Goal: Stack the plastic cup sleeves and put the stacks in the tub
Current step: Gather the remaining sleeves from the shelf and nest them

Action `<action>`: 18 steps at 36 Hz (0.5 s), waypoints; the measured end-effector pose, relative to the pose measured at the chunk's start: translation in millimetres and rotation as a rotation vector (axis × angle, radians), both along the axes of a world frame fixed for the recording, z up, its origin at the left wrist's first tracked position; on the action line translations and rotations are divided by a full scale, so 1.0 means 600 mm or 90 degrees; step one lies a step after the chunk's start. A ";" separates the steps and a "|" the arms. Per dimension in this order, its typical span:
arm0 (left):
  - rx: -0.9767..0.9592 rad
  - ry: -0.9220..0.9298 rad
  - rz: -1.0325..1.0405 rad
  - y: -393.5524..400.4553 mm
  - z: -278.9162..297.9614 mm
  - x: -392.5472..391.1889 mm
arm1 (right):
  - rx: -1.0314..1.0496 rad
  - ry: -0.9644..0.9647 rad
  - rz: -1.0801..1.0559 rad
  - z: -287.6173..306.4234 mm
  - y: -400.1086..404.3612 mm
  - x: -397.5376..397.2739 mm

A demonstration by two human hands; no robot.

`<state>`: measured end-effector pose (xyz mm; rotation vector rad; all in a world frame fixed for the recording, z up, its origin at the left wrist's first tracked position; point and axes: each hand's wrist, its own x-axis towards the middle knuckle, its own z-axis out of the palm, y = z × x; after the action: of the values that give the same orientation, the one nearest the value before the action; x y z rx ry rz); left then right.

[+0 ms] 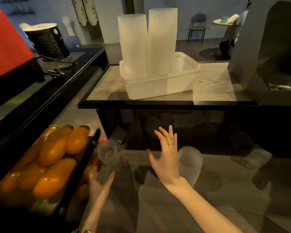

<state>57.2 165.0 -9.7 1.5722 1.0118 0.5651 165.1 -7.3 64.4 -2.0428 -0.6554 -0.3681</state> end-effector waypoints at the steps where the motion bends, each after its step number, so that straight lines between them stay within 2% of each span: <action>1: 0.012 0.009 -0.013 0.005 -0.001 -0.002 | -0.003 -0.013 0.001 -0.005 0.004 -0.001; 4: 0.029 0.059 -0.004 0.025 -0.006 -0.006 | -0.008 -0.008 0.053 -0.027 0.032 -0.005; 6: 0.013 0.073 0.007 0.035 -0.006 0.003 | -0.002 0.108 0.119 -0.042 0.050 -0.007; 9: -0.054 0.046 -0.014 0.054 -0.006 0.026 | 0.012 0.346 0.201 -0.067 0.085 0.000; 14: -0.128 0.005 -0.041 0.078 -0.003 0.057 | -0.099 0.561 0.227 -0.085 0.148 0.023; 16: -0.134 0.024 -0.056 0.082 -0.004 0.063 | -0.165 0.565 0.227 -0.089 0.161 0.030; 18: -0.134 0.043 -0.078 0.086 -0.004 0.066 | -0.245 0.503 0.262 -0.095 0.170 0.041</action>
<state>96.9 216.7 -12.0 1.4619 0.9838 0.3122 189.5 94.7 7.3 -2.1010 -0.6412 0.8246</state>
